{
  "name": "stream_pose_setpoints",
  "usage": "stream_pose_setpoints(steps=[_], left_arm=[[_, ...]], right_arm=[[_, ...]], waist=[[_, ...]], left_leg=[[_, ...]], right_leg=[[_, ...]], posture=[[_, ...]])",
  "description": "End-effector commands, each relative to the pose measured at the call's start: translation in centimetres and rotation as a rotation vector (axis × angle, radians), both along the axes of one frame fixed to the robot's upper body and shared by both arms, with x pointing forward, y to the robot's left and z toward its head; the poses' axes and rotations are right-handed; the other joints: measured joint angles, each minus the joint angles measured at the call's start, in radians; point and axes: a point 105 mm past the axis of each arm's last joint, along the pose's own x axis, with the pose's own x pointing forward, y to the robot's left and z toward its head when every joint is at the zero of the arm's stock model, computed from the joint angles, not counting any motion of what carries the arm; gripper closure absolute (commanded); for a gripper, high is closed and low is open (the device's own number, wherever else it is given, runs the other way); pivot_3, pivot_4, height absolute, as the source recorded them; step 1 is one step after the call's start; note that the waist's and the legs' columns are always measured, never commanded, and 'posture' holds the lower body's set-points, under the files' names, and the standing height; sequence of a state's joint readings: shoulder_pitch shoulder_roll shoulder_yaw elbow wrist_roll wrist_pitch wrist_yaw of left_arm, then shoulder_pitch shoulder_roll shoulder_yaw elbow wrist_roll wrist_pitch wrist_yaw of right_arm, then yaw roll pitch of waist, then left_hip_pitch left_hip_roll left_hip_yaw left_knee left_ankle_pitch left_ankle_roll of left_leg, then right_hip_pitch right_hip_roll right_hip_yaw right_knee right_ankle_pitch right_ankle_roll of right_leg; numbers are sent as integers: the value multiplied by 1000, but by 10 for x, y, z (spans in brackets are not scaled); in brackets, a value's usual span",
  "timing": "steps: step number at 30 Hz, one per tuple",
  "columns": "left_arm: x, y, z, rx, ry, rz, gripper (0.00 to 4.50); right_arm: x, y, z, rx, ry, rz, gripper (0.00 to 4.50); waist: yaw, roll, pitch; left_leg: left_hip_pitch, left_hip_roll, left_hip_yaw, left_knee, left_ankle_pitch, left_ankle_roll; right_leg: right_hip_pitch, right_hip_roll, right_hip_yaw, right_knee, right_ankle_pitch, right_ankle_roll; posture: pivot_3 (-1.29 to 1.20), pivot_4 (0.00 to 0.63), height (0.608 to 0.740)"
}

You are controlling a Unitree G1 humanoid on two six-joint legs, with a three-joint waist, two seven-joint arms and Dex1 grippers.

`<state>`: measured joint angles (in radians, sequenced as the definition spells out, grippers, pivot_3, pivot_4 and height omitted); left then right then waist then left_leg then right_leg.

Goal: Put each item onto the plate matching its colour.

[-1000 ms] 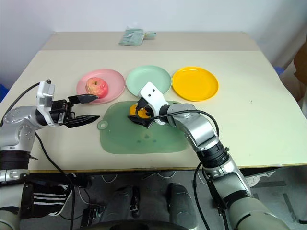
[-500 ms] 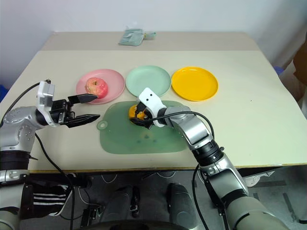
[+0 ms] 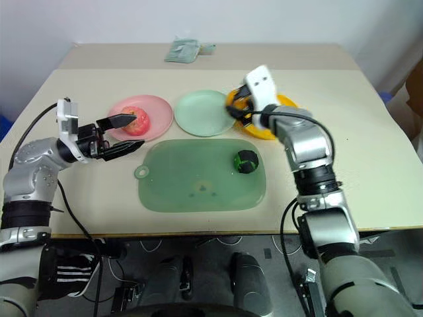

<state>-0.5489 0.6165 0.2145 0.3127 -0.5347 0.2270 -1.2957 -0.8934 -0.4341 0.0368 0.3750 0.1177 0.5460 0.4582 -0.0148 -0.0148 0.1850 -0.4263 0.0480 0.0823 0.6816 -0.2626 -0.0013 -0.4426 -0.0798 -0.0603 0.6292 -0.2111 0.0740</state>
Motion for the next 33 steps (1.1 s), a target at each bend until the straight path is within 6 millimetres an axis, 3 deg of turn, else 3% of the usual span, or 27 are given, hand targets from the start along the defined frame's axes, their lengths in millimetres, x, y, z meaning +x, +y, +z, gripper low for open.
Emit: stream_pose_setpoints(steps=[1,4,8,11,16,20,23,27,33], left_arm=[[4,-7,8,-17,-35,21,0],[7,-13,5,-22,-30,38,0],[6,-13,7,-36,-50,48,0],[6,-12,7,-27,-61,47,0],[1,-10,7,-27,-60,18,0],[-21,-8,12,-79,-16,-132,0],[-28,-6,9,-53,7,-176,0],[-29,-4,5,-27,31,-203,0],[-27,-5,2,-24,27,-216,0]], right_arm=[[15,-29,11,-11,-81,-121,1494],[23,-43,2,4,-60,-174,1494],[27,-44,-7,25,-46,-160,1494],[28,-46,-10,3,-56,-164,61],[24,-41,8,8,-132,-119,20],[-8,-18,24,120,-123,149,20],[-52,3,18,78,-35,387,20],[-96,11,4,-5,51,525,20],[-111,9,-25,-70,155,504,20]], waist=[[-2,0,0],[-10,1,0],[-14,1,1],[-16,1,1],[-19,2,1],[-22,2,1],[-13,2,1],[3,2,2],[3,2,1]], left_leg=[[0,0,0,-1,0,0],[0,0,1,-2,0,0],[0,1,1,-2,0,0],[0,1,1,-1,0,0],[0,1,1,-1,0,0],[0,1,1,-2,0,0],[0,1,0,-2,0,0],[0,1,0,-2,0,0],[1,1,-2,2,0,0]], right_leg=[[0,0,0,0,0,0],[-1,1,1,1,0,0],[-1,1,1,1,0,0],[-1,1,1,1,0,0],[-1,0,2,1,0,0],[-1,0,2,1,0,0],[-1,1,1,1,0,0],[-1,0,1,0,0,0],[0,0,1,0,-2,-4]], posture=[[0,150,740],[0,150,740],[0,150,740],[0,150,740],[0,150,740],[0,150,740],[0,150,740],[0,150,740],[0,150,740]])
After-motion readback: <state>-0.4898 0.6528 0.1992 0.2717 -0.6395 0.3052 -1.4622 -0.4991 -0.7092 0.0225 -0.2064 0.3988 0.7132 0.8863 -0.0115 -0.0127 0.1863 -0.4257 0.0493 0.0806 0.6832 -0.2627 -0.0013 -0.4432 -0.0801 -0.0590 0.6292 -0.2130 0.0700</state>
